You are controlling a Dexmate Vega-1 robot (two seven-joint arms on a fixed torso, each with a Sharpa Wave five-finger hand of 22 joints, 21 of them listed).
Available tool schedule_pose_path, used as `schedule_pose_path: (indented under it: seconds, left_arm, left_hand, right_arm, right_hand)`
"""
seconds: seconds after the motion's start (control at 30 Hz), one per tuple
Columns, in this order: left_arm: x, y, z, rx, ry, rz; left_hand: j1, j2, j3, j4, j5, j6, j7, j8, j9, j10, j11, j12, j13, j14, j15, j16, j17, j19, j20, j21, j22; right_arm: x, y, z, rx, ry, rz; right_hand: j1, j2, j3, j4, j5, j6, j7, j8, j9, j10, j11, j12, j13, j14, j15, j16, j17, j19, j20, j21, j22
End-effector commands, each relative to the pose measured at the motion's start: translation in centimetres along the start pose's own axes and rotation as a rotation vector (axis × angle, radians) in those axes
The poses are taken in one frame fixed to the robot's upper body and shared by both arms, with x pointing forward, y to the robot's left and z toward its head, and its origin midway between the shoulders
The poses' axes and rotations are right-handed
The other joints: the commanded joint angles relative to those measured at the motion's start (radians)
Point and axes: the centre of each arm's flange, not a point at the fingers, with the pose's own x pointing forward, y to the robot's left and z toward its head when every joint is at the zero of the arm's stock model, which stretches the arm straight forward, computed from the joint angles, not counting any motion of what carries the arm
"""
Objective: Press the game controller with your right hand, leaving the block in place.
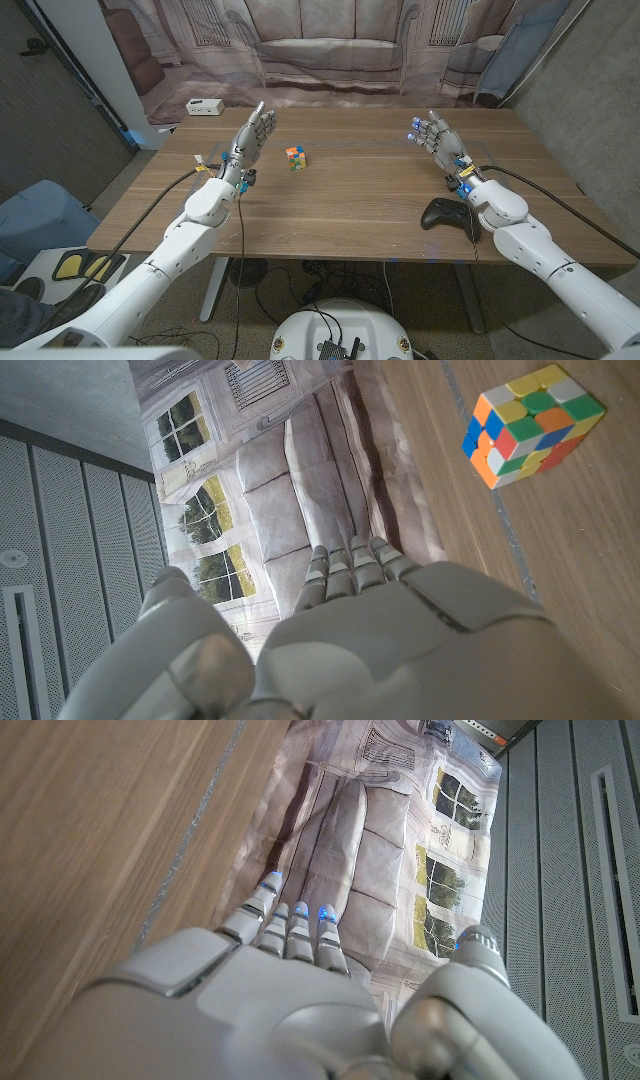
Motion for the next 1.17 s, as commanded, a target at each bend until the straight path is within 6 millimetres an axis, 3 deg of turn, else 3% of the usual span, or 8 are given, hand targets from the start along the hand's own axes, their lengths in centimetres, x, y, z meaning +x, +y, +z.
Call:
schedule_pose_path:
  seconds: [0.03, 0.47, 1.17]
  left_arm:
    - [-0.2, 0.1, -1.2, -0.021, 0.022, -0.008]
    - [0.3, 0.1, -1.6, -0.043, 0.032, -0.039]
    - [0.8, -0.3, -1.4, -0.021, 0.021, -0.035]
  left_hand:
    - [0.001, 0.011, 0.001, -0.006, -0.003, -0.009, 0.002, -0.001, 0.002, -0.003, -0.002, -0.002, 0.001, -0.006, -0.002, -0.001, 0.005, -0.001, -0.009, 0.005, 0.004]
    - [0.003, 0.012, 0.001, -0.008, -0.003, -0.009, 0.001, 0.003, 0.002, -0.005, 0.001, -0.002, 0.001, -0.009, 0.002, -0.001, 0.005, -0.003, -0.013, 0.005, 0.004]
    - [0.004, 0.013, 0.002, -0.011, -0.004, -0.003, 0.001, 0.009, 0.001, 0.003, 0.002, 0.002, 0.001, -0.004, -0.001, 0.002, 0.005, 0.002, -0.020, 0.007, 0.004]
  right_arm:
    - [1.2, 1.2, -1.2, 0.017, 0.019, 0.025]
    - [1.5, 1.8, -1.8, 0.026, 0.023, 0.024]
    - [0.8, 0.8, -2.6, 0.037, 0.038, 0.010]
  right_hand:
    - [0.003, 0.004, 0.000, 0.002, 0.000, -0.007, 0.000, 0.002, 0.002, -0.004, -0.002, -0.002, 0.001, -0.009, 0.004, -0.001, 0.001, -0.004, -0.002, -0.001, 0.001]
    - [0.002, 0.004, -0.001, 0.002, -0.001, -0.012, 0.002, 0.003, 0.002, -0.006, 0.001, -0.002, 0.001, -0.010, 0.004, -0.002, 0.001, -0.004, -0.003, -0.004, 0.001]
    - [0.001, 0.005, -0.002, 0.003, -0.001, -0.010, 0.004, 0.008, 0.001, -0.003, 0.002, 0.000, 0.000, -0.009, 0.006, -0.002, 0.002, -0.004, 0.000, -0.007, 0.001]
